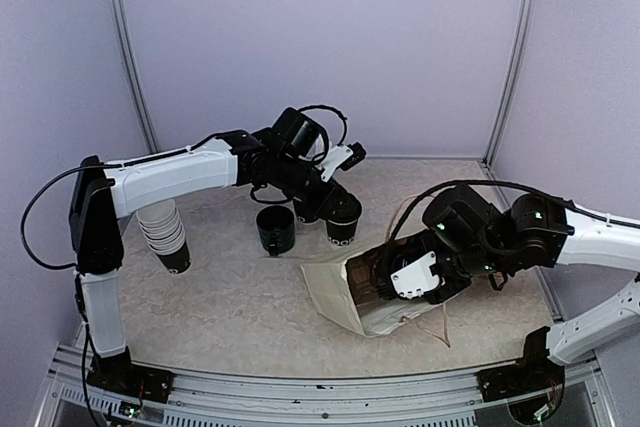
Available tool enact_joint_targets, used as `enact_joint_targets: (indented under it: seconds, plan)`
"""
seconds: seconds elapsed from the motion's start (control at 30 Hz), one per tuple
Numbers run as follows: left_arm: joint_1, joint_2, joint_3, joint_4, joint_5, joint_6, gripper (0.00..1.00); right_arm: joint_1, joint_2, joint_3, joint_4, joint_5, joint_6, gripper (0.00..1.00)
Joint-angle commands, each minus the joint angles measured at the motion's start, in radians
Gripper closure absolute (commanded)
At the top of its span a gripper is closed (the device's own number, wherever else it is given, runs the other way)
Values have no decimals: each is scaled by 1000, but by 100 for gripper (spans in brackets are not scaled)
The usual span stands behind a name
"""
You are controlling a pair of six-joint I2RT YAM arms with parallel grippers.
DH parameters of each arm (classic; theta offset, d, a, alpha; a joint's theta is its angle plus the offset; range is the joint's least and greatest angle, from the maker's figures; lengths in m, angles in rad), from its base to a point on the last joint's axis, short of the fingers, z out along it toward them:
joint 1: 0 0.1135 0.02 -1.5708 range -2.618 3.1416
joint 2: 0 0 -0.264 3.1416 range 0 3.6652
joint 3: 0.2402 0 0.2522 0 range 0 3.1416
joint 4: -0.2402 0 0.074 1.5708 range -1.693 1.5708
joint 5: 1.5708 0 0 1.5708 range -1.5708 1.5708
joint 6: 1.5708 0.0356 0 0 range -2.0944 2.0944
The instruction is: Pack the takeout coffee
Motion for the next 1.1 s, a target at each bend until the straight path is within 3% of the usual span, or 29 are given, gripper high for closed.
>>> enact_joint_targets:
  seconds: [0.0, 0.4, 1.07]
  plan:
    - [0, 47, 53, -54, -20, 33, 55, -4, -19, -23, 99, 36, -29, 45]
    - [6, 144, 85, -74, 17, 57, 55, -72, 14, -65, 171, 40, -69, 45]
    - [7, 173, 82, -77, 37, 70, 55, -137, 55, -107, 264, -26, -103, 45]
